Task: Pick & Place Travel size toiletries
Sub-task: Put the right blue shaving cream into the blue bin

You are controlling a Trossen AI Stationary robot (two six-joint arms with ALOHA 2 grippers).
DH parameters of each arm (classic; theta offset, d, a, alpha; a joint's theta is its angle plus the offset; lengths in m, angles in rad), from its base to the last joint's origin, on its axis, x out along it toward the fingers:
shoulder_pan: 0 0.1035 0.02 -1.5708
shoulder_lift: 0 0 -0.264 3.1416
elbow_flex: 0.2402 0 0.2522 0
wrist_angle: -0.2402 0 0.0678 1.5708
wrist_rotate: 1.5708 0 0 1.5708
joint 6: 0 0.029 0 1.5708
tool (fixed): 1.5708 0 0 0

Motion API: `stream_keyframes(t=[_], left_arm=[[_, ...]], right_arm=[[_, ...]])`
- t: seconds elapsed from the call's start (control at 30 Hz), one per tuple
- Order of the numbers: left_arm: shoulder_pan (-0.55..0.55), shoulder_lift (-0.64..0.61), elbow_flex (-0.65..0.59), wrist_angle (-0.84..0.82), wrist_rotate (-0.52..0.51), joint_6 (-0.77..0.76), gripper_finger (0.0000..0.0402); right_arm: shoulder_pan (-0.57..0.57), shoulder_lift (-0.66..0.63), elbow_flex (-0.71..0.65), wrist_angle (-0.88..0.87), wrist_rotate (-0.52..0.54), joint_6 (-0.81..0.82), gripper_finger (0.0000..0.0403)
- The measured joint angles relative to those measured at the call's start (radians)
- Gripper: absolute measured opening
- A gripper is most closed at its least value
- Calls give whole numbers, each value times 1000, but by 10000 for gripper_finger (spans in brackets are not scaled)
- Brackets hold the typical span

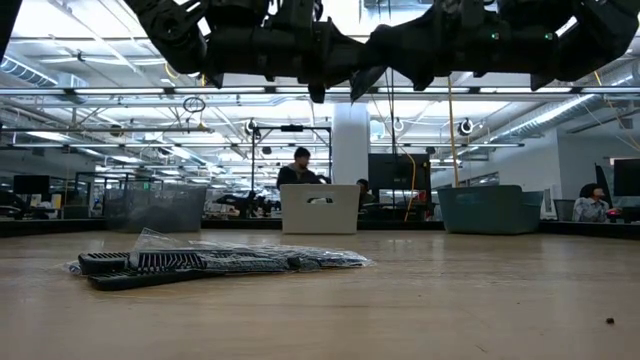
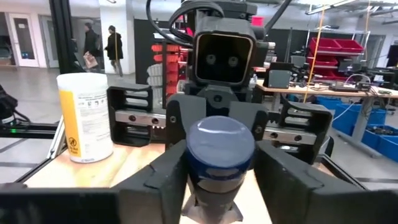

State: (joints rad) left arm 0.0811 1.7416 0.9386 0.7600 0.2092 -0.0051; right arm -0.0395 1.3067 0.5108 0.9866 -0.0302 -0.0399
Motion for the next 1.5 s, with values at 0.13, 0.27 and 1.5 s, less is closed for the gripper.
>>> stream_keyframes(t=[0.13,0.27,1.5], left_arm=[[0,0,0,0,-1,0,30],[0,0,0,1,-1,7,18],[0,-399,-1,-637,-248,-17,382]], right_arm=[[0,0,0,1,-1,-9,112],[0,0,0,2,-1,-20,112],[0,-53,0,-151,2,2,112]])
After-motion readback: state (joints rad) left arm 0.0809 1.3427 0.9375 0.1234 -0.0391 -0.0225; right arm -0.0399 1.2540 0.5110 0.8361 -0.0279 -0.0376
